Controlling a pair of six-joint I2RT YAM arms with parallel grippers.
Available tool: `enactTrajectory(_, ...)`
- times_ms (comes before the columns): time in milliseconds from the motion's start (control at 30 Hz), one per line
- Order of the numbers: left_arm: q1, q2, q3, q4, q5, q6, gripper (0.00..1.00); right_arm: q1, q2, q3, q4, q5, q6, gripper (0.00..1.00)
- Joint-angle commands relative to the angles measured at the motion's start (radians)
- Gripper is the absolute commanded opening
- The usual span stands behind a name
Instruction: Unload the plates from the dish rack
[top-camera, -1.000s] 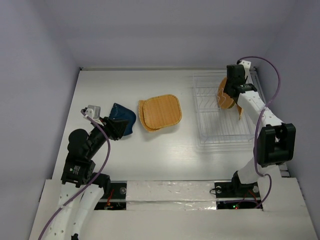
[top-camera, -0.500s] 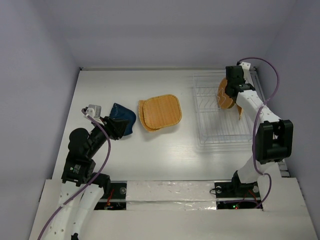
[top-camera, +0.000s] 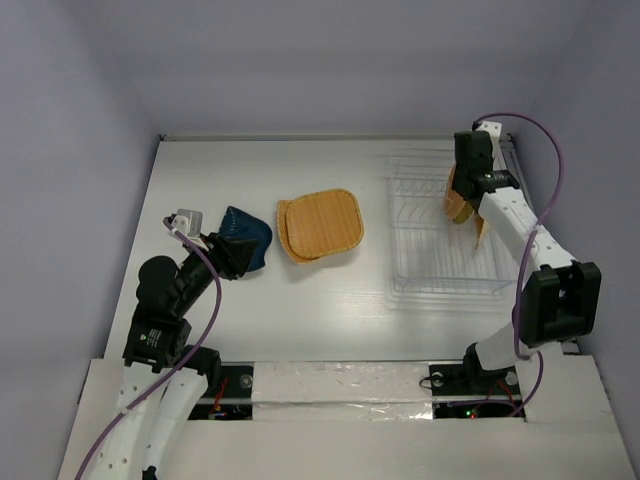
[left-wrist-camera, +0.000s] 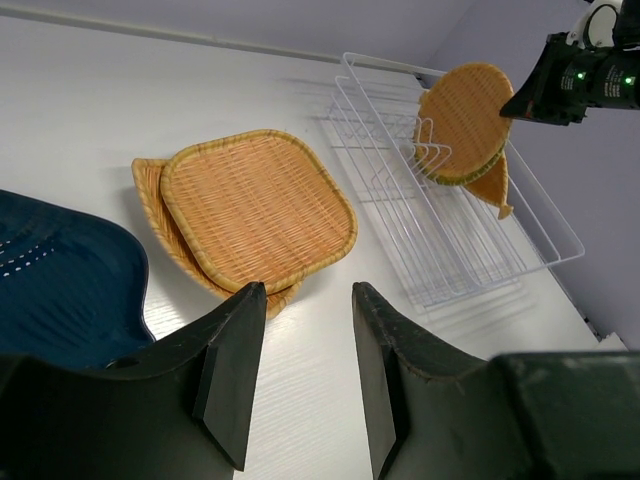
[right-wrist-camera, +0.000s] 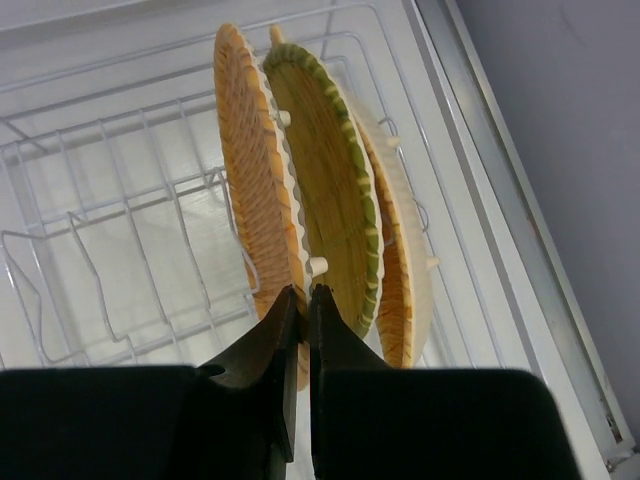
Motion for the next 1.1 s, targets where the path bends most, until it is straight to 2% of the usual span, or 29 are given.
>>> enactTrajectory(0,0.007,0.010,-0.006,0.051,0.008,0.008,0.37,0.029,-0.138,0.043,0.076,0.004,0.020,0.00)
enactTrajectory(267,0.007,0.005,-0.006,0.051,0.008,0.007,0.37,0.038,-0.316,0.056,0.064,-0.127,0.038,0.00)
enactTrajectory(533,0.007,0.002,-0.008,0.052,0.008,0.005,0.37,0.056,-0.335,0.033,0.070,-0.178,0.064,0.00)
enactTrajectory(667,0.007,0.004,-0.008,0.054,0.009,0.005,0.37,0.087,-0.387,-0.039,0.165,-0.420,0.133,0.00)
enactTrajectory(767,0.016,0.005,-0.009,0.055,0.009,0.002,0.37,0.147,-0.387,-0.108,0.301,-0.535,0.234,0.00)
enactTrajectory(867,0.016,0.004,-0.008,0.055,0.009,0.002,0.37,0.235,-0.332,-0.155,0.416,-0.609,0.320,0.00)
enactTrajectory(1000,0.016,0.002,-0.009,0.052,0.008,0.002,0.37,0.295,-0.217,-0.186,0.560,-0.673,0.420,0.00)
enactTrajectory(1067,0.016,0.001,-0.009,0.054,0.008,0.002,0.37,0.340,-0.163,-0.181,0.585,-0.675,0.443,0.00)
